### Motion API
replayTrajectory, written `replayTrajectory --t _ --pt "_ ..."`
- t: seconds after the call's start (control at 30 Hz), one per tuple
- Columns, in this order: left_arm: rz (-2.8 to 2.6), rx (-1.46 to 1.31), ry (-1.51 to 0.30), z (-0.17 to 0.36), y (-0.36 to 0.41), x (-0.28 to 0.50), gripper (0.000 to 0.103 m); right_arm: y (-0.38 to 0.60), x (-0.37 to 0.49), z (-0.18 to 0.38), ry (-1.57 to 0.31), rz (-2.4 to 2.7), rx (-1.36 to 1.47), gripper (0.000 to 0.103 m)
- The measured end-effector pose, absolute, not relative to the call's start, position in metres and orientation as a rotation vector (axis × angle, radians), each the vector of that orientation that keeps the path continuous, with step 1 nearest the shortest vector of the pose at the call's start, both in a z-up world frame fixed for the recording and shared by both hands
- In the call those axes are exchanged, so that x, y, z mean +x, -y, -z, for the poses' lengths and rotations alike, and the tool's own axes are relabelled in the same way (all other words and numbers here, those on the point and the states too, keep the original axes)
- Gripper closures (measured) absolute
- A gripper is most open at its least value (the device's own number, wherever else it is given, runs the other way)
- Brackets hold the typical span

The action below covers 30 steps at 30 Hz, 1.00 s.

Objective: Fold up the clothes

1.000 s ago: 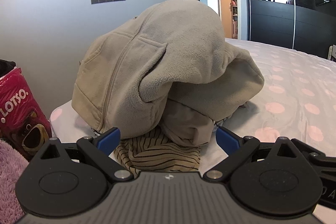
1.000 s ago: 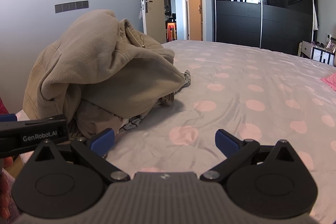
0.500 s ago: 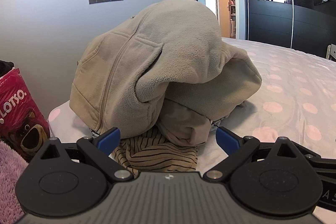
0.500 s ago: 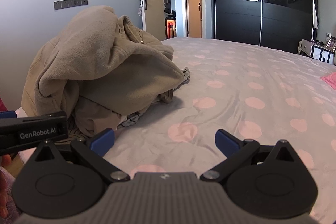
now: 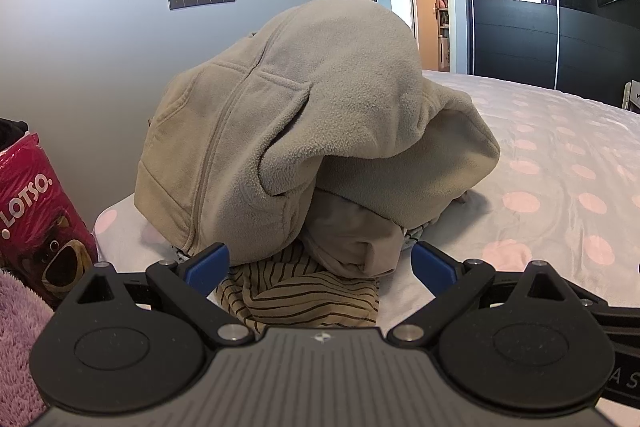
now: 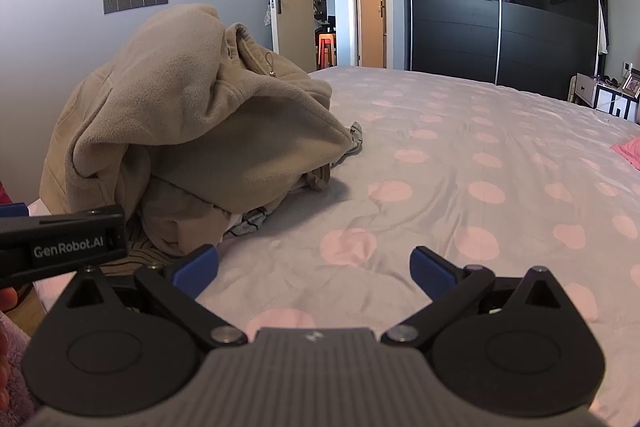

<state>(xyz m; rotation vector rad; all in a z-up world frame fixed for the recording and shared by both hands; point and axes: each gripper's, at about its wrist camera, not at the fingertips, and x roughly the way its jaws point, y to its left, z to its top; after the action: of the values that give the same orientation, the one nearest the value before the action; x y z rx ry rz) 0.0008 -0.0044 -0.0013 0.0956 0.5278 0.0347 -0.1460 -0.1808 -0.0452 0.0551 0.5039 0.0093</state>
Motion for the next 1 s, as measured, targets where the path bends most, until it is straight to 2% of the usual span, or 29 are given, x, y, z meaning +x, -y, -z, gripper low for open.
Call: replayTrajectory --t 1.0 --pt "-0.039 0.111 -0.522 0.0006 0.0052 -0.0028 0.003 0.1779 -0.1449 0.0504 -0.507 -0.030 0.034 0.000"
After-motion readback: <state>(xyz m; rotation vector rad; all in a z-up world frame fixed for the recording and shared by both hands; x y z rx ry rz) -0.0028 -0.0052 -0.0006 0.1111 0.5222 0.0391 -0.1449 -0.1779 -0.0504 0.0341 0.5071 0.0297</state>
